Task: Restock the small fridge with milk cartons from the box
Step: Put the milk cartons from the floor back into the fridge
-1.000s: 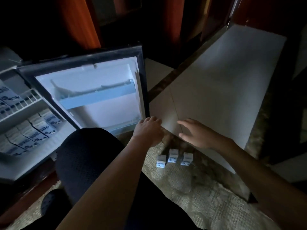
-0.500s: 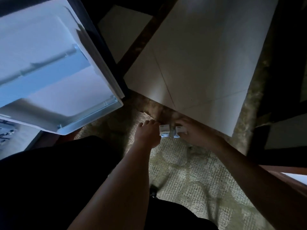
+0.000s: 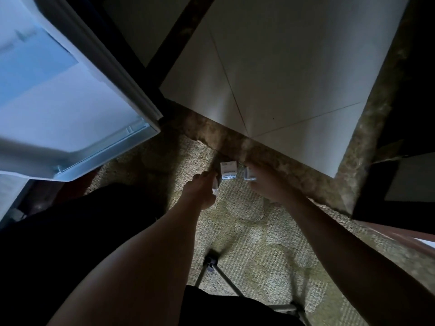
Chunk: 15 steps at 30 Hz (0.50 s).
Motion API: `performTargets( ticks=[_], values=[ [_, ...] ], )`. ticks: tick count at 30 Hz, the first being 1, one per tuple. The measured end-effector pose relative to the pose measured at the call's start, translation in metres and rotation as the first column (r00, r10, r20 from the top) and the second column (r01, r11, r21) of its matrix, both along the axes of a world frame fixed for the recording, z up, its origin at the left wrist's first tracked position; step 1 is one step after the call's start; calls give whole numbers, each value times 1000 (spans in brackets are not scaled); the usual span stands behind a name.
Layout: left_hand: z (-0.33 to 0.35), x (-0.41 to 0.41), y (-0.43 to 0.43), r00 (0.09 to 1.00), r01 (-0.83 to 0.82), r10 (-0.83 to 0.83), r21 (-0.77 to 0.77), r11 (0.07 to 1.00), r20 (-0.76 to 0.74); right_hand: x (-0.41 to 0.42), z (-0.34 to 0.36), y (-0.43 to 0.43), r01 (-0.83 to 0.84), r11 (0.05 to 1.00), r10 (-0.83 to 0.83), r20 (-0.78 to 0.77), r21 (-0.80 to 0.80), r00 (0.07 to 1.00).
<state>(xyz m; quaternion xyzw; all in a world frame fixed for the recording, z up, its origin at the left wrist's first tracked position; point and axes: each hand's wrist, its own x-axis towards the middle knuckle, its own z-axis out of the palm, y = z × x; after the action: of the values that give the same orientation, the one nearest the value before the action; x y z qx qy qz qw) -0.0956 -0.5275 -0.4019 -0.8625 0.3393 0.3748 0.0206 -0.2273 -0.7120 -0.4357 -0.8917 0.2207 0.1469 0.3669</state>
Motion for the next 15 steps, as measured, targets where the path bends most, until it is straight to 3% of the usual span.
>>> performTargets(
  ticks=[10, 15],
  values=[
    [-1, 6, -1, 991, -19, 16, 18, 1000, 136, -21, -10, 17, 47, 956, -44, 19, -289, 999],
    [17, 1, -1, 973, 92, -100, 50, 994, 210, -24, 0, 33, 127, 952, -154, -79, -278, 985]
  ],
)
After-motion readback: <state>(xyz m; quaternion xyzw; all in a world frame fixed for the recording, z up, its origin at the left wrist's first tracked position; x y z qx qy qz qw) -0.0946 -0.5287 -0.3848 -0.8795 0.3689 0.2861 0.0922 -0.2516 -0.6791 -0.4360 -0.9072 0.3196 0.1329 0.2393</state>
